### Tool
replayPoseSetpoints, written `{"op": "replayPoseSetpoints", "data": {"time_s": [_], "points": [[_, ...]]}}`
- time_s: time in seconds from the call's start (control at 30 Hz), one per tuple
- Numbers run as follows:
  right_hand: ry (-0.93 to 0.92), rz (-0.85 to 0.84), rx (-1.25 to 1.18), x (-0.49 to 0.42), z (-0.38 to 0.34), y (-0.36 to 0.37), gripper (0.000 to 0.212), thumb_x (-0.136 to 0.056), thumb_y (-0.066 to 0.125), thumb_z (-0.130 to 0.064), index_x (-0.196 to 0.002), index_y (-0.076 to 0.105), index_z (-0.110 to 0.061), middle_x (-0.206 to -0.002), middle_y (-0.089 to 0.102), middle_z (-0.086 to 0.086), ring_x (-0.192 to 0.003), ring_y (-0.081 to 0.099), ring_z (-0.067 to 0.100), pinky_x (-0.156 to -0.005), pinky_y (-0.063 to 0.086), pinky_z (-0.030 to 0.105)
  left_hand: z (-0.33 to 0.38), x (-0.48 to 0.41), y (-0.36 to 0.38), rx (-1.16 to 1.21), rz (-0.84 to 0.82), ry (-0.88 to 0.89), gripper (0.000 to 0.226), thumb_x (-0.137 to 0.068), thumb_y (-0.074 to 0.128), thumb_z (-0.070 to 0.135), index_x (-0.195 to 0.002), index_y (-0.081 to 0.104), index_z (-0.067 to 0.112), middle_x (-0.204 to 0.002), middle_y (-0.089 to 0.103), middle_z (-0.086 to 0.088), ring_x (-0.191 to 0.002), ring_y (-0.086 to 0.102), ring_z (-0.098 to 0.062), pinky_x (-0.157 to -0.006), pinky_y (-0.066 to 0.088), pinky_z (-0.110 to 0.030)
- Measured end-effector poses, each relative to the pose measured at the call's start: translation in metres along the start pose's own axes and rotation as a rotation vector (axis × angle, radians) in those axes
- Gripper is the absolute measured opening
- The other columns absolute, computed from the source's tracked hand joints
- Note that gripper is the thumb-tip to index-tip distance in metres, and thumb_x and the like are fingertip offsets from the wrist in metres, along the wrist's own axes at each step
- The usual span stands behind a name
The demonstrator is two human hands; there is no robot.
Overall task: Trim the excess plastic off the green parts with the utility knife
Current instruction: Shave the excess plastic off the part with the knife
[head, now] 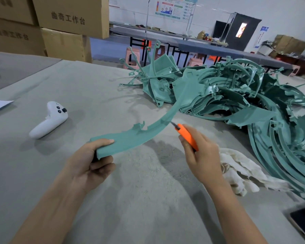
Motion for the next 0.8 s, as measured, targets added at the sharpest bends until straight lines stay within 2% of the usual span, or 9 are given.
{"op": "replayPoseSetpoints", "data": {"time_s": [0.13, 0.27, 0.33, 0.4, 0.43, 0.5, 0.57, 0.67, 0.8], "points": [[0.125, 0.095, -0.073, -0.006, 0.008, -0.006, 0.037, -0.100, 0.042, -0.039, -0.117, 0.061, -0.013, -0.066, 0.053, -0.005, -0.054, 0.047, 0.008, -0.049, 0.037, 0.025, -0.003, 0.002, 0.005, 0.021, -0.026, -0.011, 0.026, -0.078, 0.059, 0.007, -0.057, 0.049, 0.019, -0.043, 0.024, 0.006, -0.026, 0.017, -0.006, -0.037, 0.013, -0.018], [0.078, 0.000, -0.073, 0.002, -0.007, 0.010, 0.038, -0.099, 0.042, -0.036, -0.122, 0.059, -0.011, -0.069, 0.047, -0.017, -0.051, 0.042, -0.001, -0.050, 0.033, 0.015, -0.005, -0.001, 0.003, 0.053, -0.022, -0.032, 0.024, -0.077, 0.059, 0.008, -0.061, 0.045, 0.020, -0.043, 0.022, 0.006, -0.027, 0.017, -0.006, -0.036, 0.014, -0.019], [0.026, -0.064, -0.062, 0.007, -0.017, 0.019, 0.037, -0.100, 0.044, -0.033, -0.126, 0.059, -0.011, -0.077, 0.052, -0.016, -0.054, 0.044, -0.001, -0.051, 0.040, 0.020, -0.005, -0.001, 0.002, 0.084, -0.022, -0.042, 0.025, -0.077, 0.059, 0.009, -0.062, 0.043, 0.020, -0.043, 0.021, 0.006, -0.027, 0.017, -0.007, -0.036, 0.015, -0.019], [-0.034, -0.106, -0.042, 0.011, -0.025, 0.024, 0.036, -0.099, 0.048, -0.030, -0.127, 0.059, -0.011, -0.085, 0.062, -0.006, -0.056, 0.052, 0.011, -0.050, 0.047, 0.032, -0.005, -0.001, 0.000, 0.102, -0.014, -0.037, 0.025, -0.076, 0.060, 0.009, -0.061, 0.044, 0.020, -0.044, 0.021, 0.007, -0.028, 0.017, -0.007, -0.036, 0.015, -0.019], [-0.058, -0.117, -0.027, 0.012, -0.029, 0.025, 0.036, -0.099, 0.048, -0.030, -0.127, 0.059, -0.012, -0.087, 0.064, -0.003, -0.057, 0.054, 0.014, -0.050, 0.047, 0.034, -0.004, -0.001, 0.000, 0.105, -0.013, -0.034, 0.025, -0.076, 0.060, 0.009, -0.060, 0.044, 0.020, -0.044, 0.021, 0.007, -0.028, 0.017, -0.007, -0.036, 0.015, -0.020], [-0.055, -0.105, -0.031, 0.010, -0.029, 0.024, 0.036, -0.098, 0.047, -0.031, -0.126, 0.060, -0.012, -0.082, 0.061, -0.007, -0.054, 0.051, 0.012, -0.049, 0.045, 0.029, -0.004, -0.001, 0.000, 0.109, -0.017, -0.038, 0.025, -0.076, 0.060, 0.009, -0.058, 0.046, 0.020, -0.044, 0.020, 0.007, -0.028, 0.017, -0.007, -0.036, 0.015, -0.020], [0.021, -0.036, -0.055, 0.002, -0.020, 0.017, 0.037, -0.099, 0.044, -0.034, -0.125, 0.060, -0.012, -0.072, 0.051, -0.015, -0.050, 0.043, 0.003, -0.049, 0.037, 0.020, -0.004, 0.000, 0.001, 0.099, -0.022, -0.047, 0.027, -0.077, 0.060, 0.009, -0.056, 0.047, 0.020, -0.043, 0.020, 0.007, -0.028, 0.017, -0.007, -0.036, 0.015, -0.020], [0.111, 0.054, -0.048, -0.008, -0.003, 0.004, 0.035, -0.100, 0.045, -0.034, -0.122, 0.060, -0.011, -0.066, 0.044, -0.016, -0.052, 0.039, -0.002, -0.050, 0.033, 0.022, -0.006, 0.000, 0.003, 0.079, -0.034, -0.053, 0.027, -0.077, 0.060, 0.009, -0.057, 0.047, 0.020, -0.043, 0.021, 0.007, -0.027, 0.017, -0.006, -0.038, 0.014, -0.019], [0.069, 0.019, -0.017, -0.004, -0.011, 0.007, 0.033, -0.100, 0.045, -0.032, -0.121, 0.060, -0.011, -0.067, 0.041, -0.020, -0.051, 0.038, -0.004, -0.051, 0.029, 0.013, -0.007, -0.002, 0.003, 0.087, -0.029, -0.049, 0.026, -0.077, 0.060, 0.009, -0.059, 0.046, 0.020, -0.044, 0.021, 0.007, -0.027, 0.017, -0.006, -0.038, 0.014, -0.019]]}}
Point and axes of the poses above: each hand's wrist, its own x-axis away from the middle knuckle, its own y-axis out of the palm, z = x × y, the point moved 7 cm from there along -x, towards the middle knuckle
